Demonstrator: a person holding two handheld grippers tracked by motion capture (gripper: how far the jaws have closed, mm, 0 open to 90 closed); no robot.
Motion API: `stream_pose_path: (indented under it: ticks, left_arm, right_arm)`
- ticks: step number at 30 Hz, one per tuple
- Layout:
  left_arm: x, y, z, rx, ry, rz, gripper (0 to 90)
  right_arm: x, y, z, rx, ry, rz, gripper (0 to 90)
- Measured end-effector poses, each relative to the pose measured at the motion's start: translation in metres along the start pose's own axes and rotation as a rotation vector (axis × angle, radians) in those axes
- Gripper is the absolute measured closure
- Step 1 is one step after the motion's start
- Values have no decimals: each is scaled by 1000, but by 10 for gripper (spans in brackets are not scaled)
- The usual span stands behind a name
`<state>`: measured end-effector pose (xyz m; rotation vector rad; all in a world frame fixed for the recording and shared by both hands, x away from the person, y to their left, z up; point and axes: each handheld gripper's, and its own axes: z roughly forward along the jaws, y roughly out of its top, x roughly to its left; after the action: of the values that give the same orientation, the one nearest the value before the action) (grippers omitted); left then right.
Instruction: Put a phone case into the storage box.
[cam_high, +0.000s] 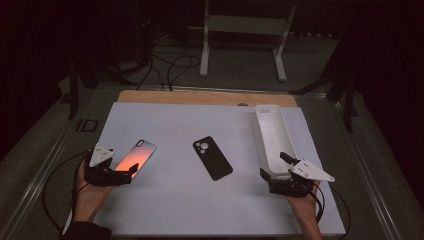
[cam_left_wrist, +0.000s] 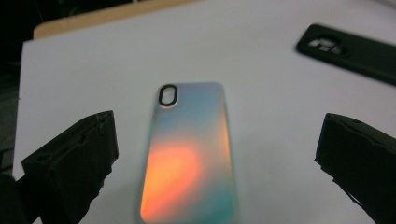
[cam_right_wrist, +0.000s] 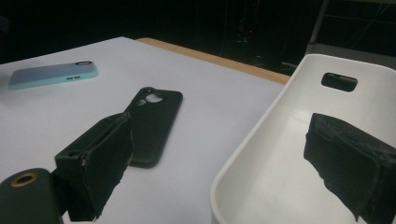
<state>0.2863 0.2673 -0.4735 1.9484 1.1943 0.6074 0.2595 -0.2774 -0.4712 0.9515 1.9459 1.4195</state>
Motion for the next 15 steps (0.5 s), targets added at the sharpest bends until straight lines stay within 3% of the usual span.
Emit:
stream_pose_path:
  ticks: [2, 3, 7, 15]
  left_arm:
    - [0, 0, 0, 0, 0, 0, 0]
    - [6, 1, 10, 34, -1, -4, 0]
    - [14, 0, 28, 91, 7, -10, 0]
    - [20, -1, 44, 145, 17, -25, 0]
  right_arm:
    - [0, 0, 0, -1, 0, 1, 79]
    - [0, 0, 0, -1, 0, 1, 79]
    - [-3, 0, -2, -4, -5, 6, 79]
    - [-3, 0, -2, -6, -5, 5, 79]
